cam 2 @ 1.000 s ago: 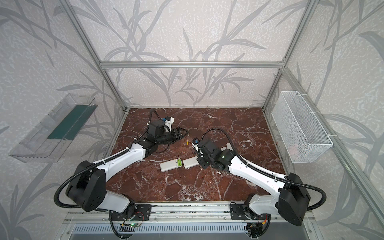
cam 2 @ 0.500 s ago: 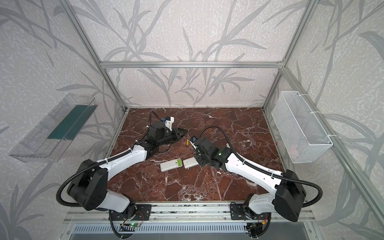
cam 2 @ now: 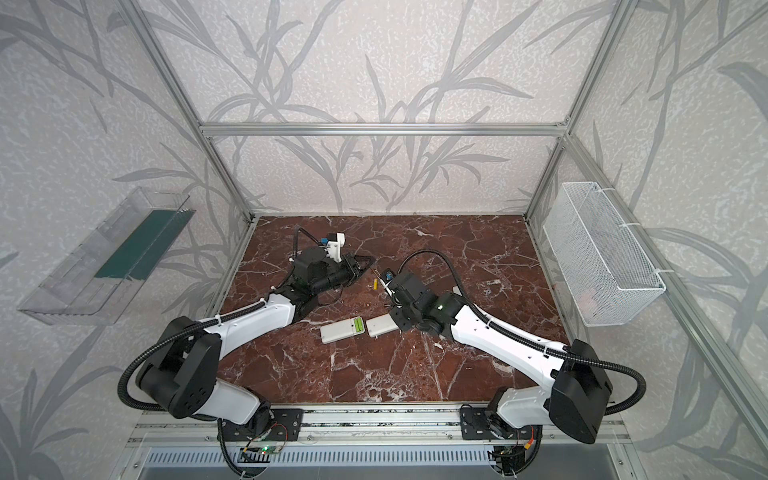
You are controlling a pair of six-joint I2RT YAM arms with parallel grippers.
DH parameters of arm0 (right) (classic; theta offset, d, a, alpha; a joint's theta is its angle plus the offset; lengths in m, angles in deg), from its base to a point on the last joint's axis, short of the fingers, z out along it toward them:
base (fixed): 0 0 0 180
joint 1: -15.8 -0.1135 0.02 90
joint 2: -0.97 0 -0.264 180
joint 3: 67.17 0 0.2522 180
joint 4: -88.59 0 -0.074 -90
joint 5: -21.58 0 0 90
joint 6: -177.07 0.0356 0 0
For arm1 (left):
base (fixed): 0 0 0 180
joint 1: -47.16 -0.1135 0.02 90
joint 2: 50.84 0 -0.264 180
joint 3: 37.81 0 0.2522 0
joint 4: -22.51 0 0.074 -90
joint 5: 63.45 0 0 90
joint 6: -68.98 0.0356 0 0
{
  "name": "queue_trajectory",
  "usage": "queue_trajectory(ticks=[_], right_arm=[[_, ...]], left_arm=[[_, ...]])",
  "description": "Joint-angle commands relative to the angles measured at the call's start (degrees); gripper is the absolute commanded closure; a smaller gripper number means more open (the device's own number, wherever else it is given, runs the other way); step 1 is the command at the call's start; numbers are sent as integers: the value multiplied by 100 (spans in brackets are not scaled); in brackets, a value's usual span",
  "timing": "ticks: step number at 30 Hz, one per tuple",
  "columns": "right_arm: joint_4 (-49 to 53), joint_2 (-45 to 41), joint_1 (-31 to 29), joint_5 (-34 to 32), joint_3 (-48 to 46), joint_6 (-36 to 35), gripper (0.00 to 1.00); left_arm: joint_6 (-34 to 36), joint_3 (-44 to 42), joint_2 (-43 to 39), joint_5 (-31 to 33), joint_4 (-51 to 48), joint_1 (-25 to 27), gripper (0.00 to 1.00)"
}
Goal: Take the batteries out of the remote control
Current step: 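Lift the screwdriver with the right gripper and carry it above the remotes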
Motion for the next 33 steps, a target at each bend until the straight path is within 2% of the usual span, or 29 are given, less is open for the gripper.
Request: queue_trajectory(ticks=[1,10,19,25,33], right_arm=[[-606,-306,124,389,-73,-168,82],[-1553,-967,651,1348,-784,-597,58],[-2047,-1420,1031,1925,-1109,-891,39],[-2619,-1627,1390,2488,-1471,-1009,39],[-3471,-1719,1537,3018,-1801,-1223,39]], left_arm=[[-470,-53,84,-230,659,-14,100],[-1093,-26,-164,-230,835,-139,100],[-1376,-65,-419,-199,819,-241,100],[-1598,-51,-442,-295,934,-296,100],[-1683,-53,-456,-336,932,-323,100]])
